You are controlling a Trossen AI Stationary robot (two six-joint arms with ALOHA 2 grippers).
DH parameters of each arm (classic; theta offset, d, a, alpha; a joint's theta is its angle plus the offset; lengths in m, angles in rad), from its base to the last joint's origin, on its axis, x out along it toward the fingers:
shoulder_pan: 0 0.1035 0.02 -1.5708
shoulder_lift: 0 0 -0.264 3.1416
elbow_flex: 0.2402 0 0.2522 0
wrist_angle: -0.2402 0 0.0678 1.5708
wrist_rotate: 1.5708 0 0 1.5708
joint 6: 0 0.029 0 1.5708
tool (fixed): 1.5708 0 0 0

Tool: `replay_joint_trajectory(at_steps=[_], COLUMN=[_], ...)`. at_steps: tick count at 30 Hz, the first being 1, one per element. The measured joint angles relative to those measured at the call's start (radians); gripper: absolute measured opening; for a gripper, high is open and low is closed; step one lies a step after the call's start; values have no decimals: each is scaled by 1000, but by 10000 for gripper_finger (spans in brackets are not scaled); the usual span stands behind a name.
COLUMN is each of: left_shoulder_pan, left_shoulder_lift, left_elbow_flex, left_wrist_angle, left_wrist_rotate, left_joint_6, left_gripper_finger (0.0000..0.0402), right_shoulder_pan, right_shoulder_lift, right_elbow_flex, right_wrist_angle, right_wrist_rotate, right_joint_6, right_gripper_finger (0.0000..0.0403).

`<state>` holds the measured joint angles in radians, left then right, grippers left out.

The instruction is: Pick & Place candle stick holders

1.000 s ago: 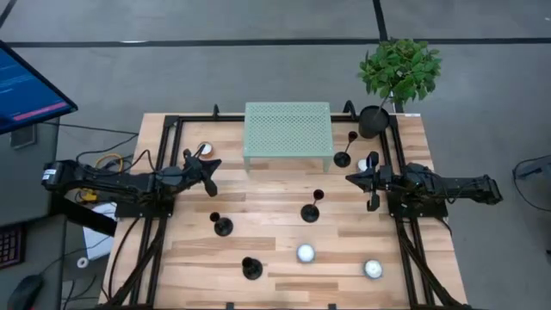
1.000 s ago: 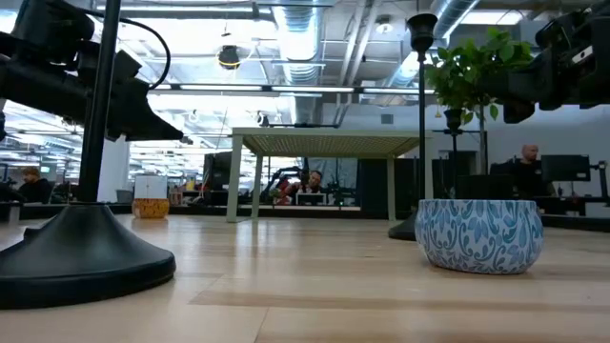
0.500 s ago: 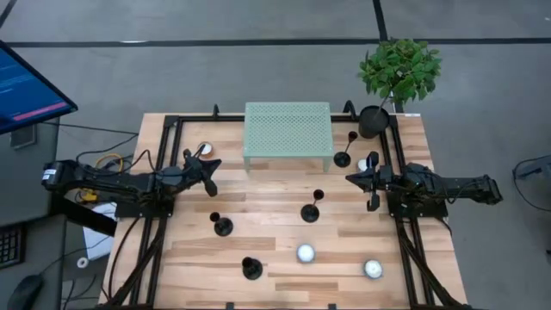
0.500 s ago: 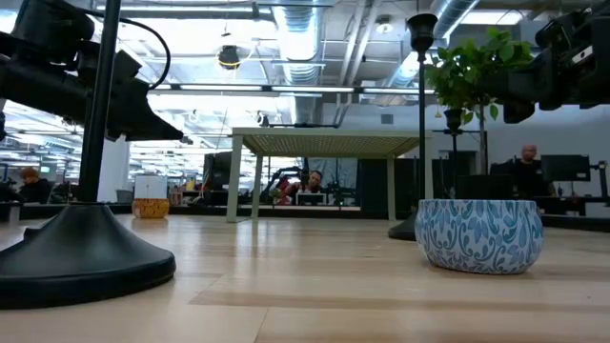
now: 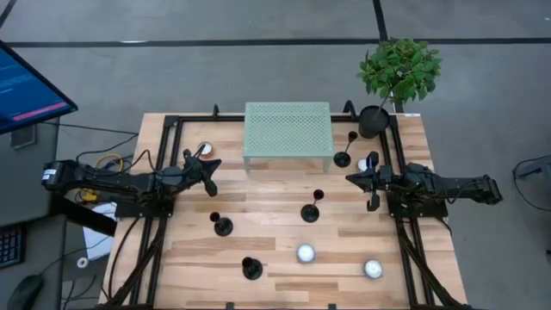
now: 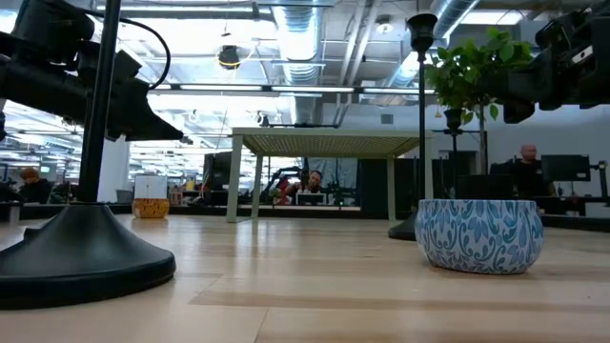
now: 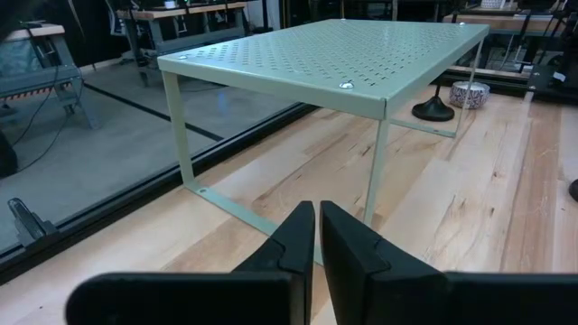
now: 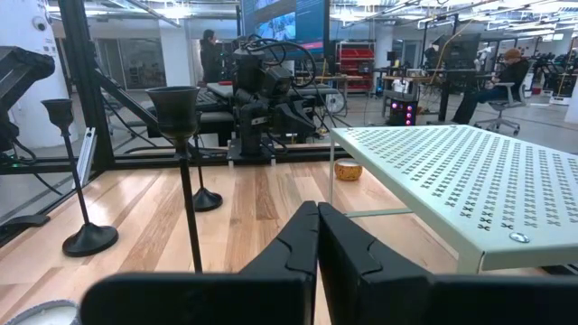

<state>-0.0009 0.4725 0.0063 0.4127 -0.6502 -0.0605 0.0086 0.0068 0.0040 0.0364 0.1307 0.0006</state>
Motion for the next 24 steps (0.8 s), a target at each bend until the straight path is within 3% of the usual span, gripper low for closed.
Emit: replay_joint_trajectory(at_steps=[14, 20, 24], left_shoulder_pan=[0, 0, 0], left_shoulder_lift=[0, 0, 0], left_elbow_flex=[0, 0, 0], left_wrist_angle=[0, 0, 0], left_wrist_rotate=[0, 0, 0], left_joint_6=[0, 0, 0], left_gripper_finger=[23, 23, 23], right_shoulder_pan=[0, 1, 9], right_shoulder_lift=[0, 0, -1], right_elbow_flex=[0, 0, 6], right_wrist_angle=[1, 3, 6], right_wrist_rotate=[-1, -2, -2], right_joint_6=[6, 206, 243], right_gripper_finger=[0, 0, 0])
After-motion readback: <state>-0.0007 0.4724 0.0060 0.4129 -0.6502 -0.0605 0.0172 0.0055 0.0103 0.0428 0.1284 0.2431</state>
